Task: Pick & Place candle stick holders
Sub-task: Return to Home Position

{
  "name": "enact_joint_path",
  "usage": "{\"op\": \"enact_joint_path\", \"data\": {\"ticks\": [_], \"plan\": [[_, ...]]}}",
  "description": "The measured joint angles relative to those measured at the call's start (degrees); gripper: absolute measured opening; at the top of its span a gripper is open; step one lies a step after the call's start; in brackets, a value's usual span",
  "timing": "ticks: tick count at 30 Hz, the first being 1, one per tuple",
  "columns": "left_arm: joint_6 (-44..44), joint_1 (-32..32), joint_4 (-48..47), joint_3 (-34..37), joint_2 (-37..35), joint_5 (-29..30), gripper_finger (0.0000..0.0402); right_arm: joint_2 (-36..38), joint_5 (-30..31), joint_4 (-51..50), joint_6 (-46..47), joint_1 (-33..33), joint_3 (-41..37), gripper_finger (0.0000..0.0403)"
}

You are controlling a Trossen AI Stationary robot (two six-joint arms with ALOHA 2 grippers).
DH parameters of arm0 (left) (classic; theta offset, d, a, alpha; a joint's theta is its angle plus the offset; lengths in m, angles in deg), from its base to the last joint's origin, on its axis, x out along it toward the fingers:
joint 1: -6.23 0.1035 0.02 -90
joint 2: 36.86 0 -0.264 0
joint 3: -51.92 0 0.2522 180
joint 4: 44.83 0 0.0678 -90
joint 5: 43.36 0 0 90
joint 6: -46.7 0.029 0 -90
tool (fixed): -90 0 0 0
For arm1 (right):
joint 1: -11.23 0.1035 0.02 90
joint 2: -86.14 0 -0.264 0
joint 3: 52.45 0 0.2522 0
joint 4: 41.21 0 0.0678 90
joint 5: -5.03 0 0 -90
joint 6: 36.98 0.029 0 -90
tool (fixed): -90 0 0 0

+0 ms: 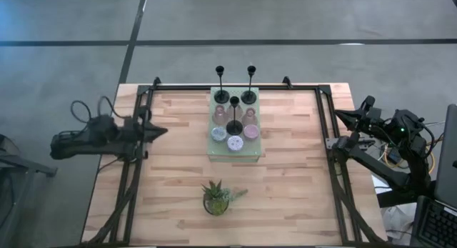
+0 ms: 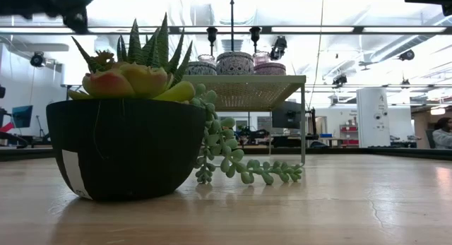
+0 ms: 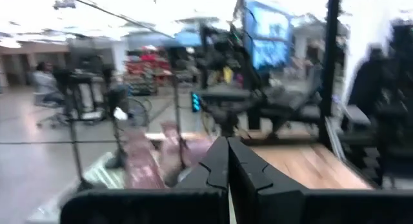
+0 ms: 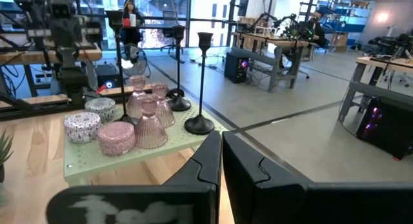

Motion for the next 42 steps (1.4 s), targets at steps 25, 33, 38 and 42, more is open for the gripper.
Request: {"op": "enact_joint_path", "data": {"ticks": [25, 33, 38, 42], "plan": [[-1.2, -2.1, 7.6, 20.7, -9.1, 0.4, 0.0, 0.0, 0.1, 0.4, 0.0, 0.0, 0.0, 0.0008], [-0.1, -2.2, 7.4, 20.8, -9.0, 0.4, 0.0011, 0.0, 0.0, 0.5, 0.0, 0.0, -0.1, 0.0008], [-0.1, -2.2, 7.3, 20.8, -8.7, 0.4, 0.0028, 0.0, 0.0, 0.5, 0.0, 0.0, -0.1, 0.0008], [-0.1, -2.2, 7.2, 20.8, -8.6, 0.4, 0.0029, 0.0, 0.0, 0.5, 0.0, 0.0, -0.1, 0.0008]]}}
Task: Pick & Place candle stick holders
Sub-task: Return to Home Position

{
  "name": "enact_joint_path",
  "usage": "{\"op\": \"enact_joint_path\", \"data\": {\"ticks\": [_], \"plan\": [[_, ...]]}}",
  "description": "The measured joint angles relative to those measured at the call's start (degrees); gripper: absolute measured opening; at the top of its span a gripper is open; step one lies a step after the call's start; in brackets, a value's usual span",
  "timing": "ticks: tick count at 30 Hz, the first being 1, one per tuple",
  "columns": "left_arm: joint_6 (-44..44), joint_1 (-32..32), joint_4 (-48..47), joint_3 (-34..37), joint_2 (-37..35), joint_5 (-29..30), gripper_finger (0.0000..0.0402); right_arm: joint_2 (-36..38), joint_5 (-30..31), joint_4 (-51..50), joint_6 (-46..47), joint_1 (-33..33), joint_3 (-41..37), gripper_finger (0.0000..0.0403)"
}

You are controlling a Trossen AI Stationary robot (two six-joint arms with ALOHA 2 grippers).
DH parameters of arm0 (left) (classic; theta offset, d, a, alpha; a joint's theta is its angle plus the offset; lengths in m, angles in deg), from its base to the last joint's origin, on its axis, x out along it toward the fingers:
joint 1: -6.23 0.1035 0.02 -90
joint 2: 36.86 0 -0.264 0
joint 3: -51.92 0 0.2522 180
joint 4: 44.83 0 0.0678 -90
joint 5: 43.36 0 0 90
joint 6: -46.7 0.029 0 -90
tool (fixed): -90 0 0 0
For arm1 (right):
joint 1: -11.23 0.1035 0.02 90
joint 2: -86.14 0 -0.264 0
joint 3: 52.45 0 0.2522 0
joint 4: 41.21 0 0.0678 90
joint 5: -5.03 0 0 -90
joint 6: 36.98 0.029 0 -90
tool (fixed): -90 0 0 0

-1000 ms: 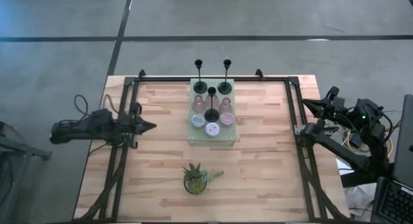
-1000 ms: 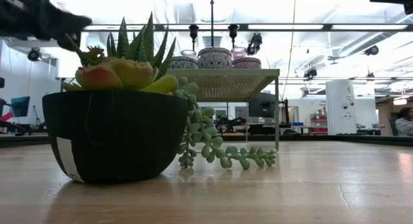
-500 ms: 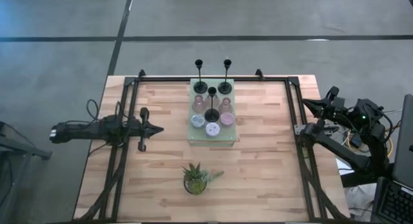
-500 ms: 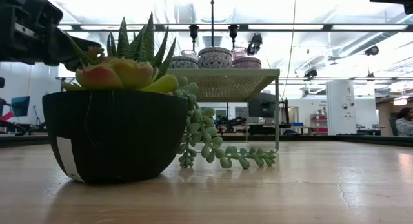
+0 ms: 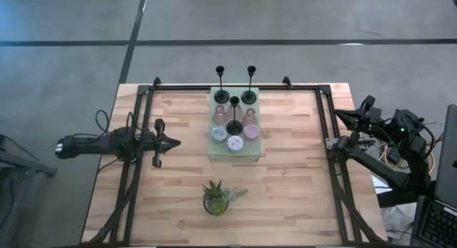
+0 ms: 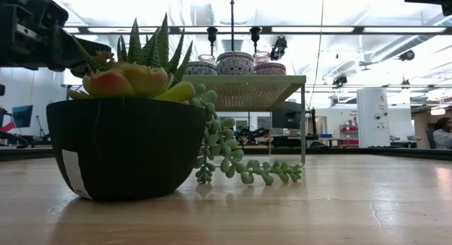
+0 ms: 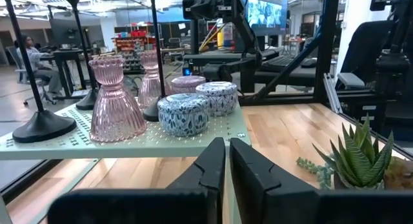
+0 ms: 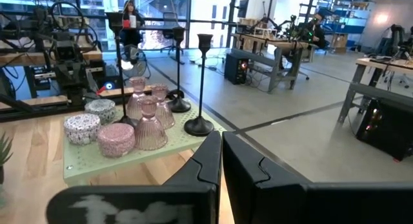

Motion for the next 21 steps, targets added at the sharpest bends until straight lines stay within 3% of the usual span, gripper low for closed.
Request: {"op": "enact_joint_path", "data": {"ticks": [21], "plan": [[0.0, 0.0, 0.3, 0.0, 0.2, 0.1, 0.0032, 0.0, 0.1, 3.3, 0.9, 1.6, -0.2, 0.0008]]}}
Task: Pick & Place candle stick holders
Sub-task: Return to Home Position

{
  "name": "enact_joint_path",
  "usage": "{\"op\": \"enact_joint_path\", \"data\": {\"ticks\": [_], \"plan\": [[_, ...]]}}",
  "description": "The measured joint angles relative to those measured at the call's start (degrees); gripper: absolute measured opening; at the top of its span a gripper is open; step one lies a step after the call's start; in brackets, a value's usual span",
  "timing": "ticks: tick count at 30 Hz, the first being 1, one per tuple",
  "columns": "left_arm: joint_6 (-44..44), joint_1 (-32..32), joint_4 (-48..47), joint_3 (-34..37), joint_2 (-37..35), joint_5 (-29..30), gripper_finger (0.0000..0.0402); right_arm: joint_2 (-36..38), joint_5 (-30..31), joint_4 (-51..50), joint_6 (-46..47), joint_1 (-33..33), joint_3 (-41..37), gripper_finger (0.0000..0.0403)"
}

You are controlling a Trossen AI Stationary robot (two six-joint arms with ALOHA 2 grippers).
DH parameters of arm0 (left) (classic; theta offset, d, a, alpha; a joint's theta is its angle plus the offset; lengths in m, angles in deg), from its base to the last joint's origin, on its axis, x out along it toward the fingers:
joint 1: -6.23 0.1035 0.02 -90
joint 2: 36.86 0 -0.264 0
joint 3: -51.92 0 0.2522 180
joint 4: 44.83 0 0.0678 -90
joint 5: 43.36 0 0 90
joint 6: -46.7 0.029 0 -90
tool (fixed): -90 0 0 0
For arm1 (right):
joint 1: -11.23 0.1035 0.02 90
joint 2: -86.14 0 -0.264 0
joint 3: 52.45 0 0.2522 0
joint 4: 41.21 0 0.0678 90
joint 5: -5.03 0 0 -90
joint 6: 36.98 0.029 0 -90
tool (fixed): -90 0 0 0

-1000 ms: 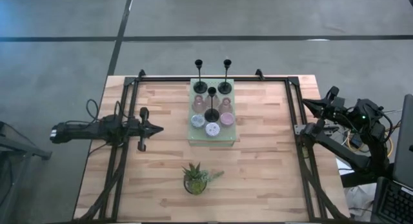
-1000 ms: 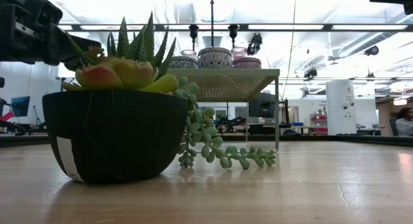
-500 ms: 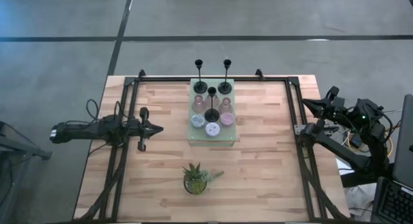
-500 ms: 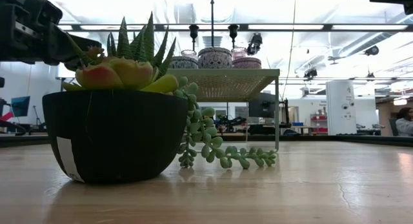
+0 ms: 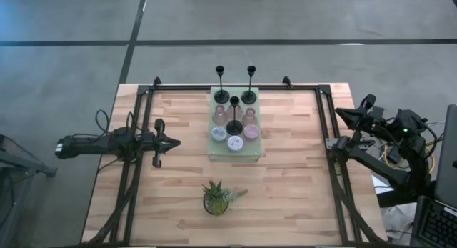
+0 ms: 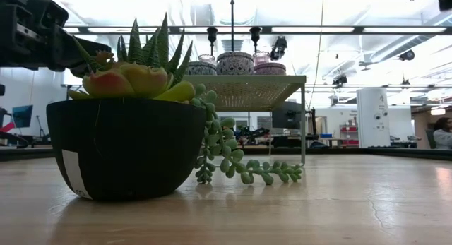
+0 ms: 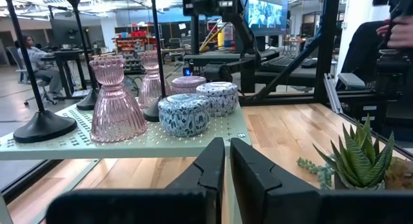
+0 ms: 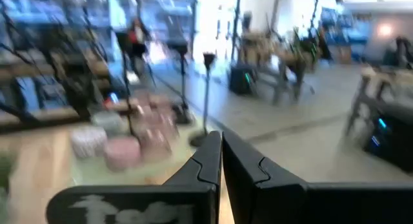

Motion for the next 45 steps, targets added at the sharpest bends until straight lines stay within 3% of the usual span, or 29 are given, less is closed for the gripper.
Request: {"op": "enact_joint_path", "data": {"ticks": [5, 8, 16, 28, 45], "plan": [[0.0, 0.0, 0.0, 0.0, 0.0, 0.0, 0.0032, -0.2, -0.1, 21.3, 5.5, 7.4, -2.8, 0.0008], [0.0, 0.0, 0.1, 0.0, 0.0, 0.0, 0.0032, -1.1, -0.3, 33.9, 2.2, 12.2, -8.0, 0.0008], [0.0, 0.0, 0.3, 0.0, 0.0, 0.0, 0.0033, -4.9, -0.6, 48.2, 1.9, 22.3, -25.9, 0.0008], [0.0, 0.0, 0.4, 0.0, 0.0, 0.0, 0.0033, 0.8, -0.7, 53.9, 1.7, 29.8, -40.5, 0.0008], [0.0, 0.0, 0.4, 0.0, 0.1, 0.0, 0.0033, 0.8, -0.3, 50.4, 0.6, 31.6, -44.7, 0.0008]]}}
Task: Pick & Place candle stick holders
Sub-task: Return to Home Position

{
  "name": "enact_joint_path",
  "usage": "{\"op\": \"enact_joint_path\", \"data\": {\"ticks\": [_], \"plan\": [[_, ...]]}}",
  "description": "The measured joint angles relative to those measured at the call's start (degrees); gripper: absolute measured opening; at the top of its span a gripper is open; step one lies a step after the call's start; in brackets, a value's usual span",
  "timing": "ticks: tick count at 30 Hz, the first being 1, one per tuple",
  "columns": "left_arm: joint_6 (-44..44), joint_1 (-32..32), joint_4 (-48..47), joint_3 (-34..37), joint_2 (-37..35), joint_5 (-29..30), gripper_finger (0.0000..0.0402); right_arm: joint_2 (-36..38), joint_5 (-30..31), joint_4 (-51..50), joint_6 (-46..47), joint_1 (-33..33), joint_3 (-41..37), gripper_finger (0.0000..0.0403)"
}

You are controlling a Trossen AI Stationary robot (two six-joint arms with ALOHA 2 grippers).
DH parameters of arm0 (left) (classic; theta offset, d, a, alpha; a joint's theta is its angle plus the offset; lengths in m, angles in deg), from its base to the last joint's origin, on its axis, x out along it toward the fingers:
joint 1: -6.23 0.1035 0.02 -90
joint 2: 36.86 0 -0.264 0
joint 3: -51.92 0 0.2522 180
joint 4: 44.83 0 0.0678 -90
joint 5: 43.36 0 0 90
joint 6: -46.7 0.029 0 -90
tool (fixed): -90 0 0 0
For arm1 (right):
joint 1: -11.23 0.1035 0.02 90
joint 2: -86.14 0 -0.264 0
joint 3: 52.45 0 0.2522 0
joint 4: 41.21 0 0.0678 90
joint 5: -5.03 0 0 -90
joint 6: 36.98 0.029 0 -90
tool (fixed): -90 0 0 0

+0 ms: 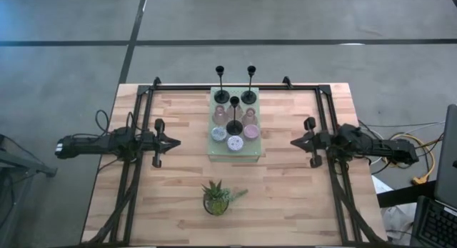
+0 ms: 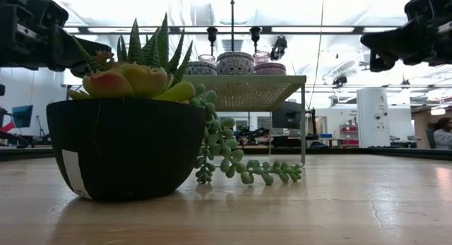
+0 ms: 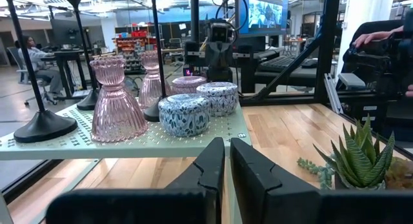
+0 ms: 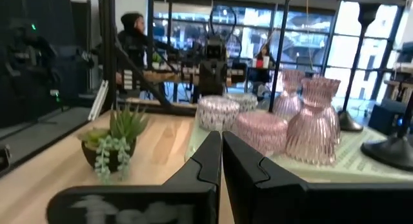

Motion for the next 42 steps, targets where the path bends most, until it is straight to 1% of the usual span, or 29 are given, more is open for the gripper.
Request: {"op": "enact_joint_path", "data": {"ticks": [7, 14, 42], "plan": [[0.0, 0.0, 0.0, 0.0, 0.0, 0.0, 0.0033, -0.1, 0.1, -3.2, -0.4, 0.0, 0.0, 0.0008], [0.0, 0.0, 0.0, 0.0, 0.0, 0.0, 0.0033, -1.3, 0.1, -3.2, -0.4, 0.0, 0.0, 0.0008], [0.0, 0.0, 0.0, 0.0, 0.0, 0.0, 0.0032, -1.2, 0.1, -3.2, -0.4, 0.0, 0.0, 0.0008]]}}
